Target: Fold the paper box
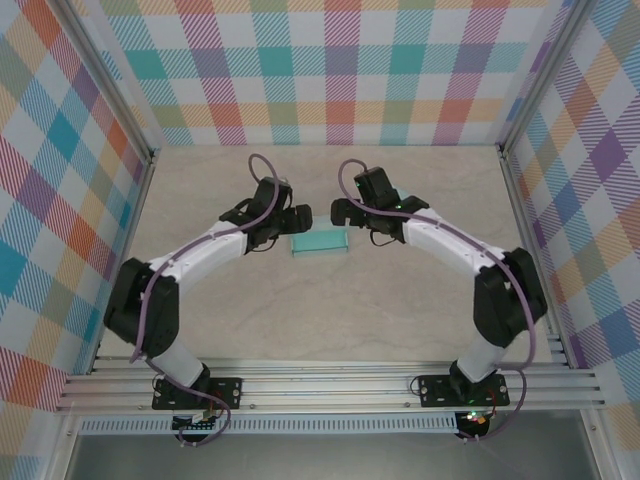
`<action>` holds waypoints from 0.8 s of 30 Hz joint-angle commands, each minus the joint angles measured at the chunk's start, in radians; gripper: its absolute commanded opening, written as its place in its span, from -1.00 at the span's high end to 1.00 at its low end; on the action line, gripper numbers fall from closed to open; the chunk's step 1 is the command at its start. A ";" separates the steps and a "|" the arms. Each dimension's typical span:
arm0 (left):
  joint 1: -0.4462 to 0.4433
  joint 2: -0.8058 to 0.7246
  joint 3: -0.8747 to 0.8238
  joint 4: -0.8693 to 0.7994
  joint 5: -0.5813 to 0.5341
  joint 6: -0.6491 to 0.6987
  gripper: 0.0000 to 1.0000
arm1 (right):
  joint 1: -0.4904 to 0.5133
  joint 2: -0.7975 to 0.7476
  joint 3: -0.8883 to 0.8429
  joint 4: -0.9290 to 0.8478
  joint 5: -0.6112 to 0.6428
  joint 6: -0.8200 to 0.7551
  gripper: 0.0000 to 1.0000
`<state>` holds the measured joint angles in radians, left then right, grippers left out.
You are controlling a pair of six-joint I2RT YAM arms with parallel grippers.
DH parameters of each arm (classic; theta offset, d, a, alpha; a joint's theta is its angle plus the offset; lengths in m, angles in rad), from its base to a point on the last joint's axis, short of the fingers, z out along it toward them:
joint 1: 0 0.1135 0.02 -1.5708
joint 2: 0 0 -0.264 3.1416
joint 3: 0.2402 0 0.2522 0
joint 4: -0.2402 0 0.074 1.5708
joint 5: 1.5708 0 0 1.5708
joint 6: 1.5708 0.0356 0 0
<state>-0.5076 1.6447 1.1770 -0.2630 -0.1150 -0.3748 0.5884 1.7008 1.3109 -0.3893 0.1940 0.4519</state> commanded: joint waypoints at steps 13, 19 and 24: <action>0.011 0.115 -0.195 0.135 0.075 -0.099 -0.20 | -0.021 0.161 -0.140 0.095 -0.215 0.032 -0.63; 0.012 0.111 -0.258 0.193 0.091 -0.130 -0.04 | -0.021 0.164 -0.182 0.136 -0.237 0.041 -0.52; 0.012 0.042 -0.239 0.162 0.090 -0.116 -0.09 | -0.022 0.117 -0.183 0.127 -0.247 0.026 -0.58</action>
<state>-0.5030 1.7260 0.9524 -0.0284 -0.0368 -0.4866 0.5667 1.8484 1.1515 -0.2504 -0.0357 0.4862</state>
